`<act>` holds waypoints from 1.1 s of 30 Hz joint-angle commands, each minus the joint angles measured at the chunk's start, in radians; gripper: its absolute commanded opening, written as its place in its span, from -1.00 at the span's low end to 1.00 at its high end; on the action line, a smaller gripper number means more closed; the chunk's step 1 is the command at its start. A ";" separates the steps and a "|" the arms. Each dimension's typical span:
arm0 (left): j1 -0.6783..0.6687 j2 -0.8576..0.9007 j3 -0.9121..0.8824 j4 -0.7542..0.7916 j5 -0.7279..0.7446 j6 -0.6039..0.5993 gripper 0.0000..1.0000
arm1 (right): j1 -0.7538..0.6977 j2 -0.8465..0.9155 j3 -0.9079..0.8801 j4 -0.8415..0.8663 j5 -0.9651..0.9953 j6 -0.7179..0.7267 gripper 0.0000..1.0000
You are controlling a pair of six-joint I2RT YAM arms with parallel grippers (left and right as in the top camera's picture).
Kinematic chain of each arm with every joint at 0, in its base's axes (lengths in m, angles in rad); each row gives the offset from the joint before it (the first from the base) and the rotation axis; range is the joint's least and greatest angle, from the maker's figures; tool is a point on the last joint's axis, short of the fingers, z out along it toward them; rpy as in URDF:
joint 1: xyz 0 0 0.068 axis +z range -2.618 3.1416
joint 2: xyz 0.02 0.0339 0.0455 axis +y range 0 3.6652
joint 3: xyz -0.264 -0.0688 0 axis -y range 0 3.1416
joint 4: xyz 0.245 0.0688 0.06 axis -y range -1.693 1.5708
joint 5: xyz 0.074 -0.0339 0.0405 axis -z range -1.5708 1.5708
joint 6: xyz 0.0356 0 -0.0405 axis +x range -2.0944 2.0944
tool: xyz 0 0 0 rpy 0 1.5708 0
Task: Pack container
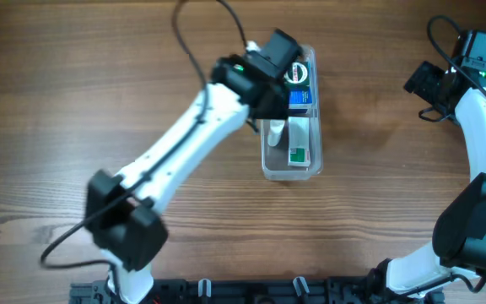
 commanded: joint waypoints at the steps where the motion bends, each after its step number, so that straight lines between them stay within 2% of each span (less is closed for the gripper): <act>1: 0.117 -0.139 0.028 -0.079 -0.068 0.016 0.99 | 0.000 -0.001 -0.005 0.002 0.010 -0.007 0.99; 5: 0.279 -0.256 0.028 -0.187 -0.043 0.018 0.99 | 0.000 -0.001 -0.005 0.002 0.010 -0.007 1.00; 9: 0.367 -0.292 0.013 -0.203 0.121 0.199 0.99 | 0.000 -0.001 -0.005 0.002 0.010 -0.006 0.99; 12: 0.423 -0.291 -0.107 -0.136 0.164 0.246 0.99 | 0.000 -0.001 -0.005 0.002 0.010 -0.007 1.00; 14: 0.465 -0.291 -0.238 -0.032 0.349 0.380 0.99 | 0.000 -0.001 -0.005 0.002 0.010 -0.007 1.00; 16: 0.486 -0.291 -0.330 0.030 0.454 0.405 1.00 | 0.000 -0.001 -0.005 0.002 0.010 -0.007 1.00; 20: 0.491 -0.291 -0.420 0.033 0.463 0.402 1.00 | 0.000 -0.001 -0.005 0.002 0.010 -0.007 1.00; 27: 0.491 -0.291 -0.427 -0.019 0.460 0.412 0.99 | 0.000 -0.001 -0.005 0.002 0.010 -0.006 0.99; 33: 0.475 -0.291 -0.443 0.003 0.468 0.554 1.00 | 0.000 -0.001 -0.005 0.002 0.010 -0.007 0.99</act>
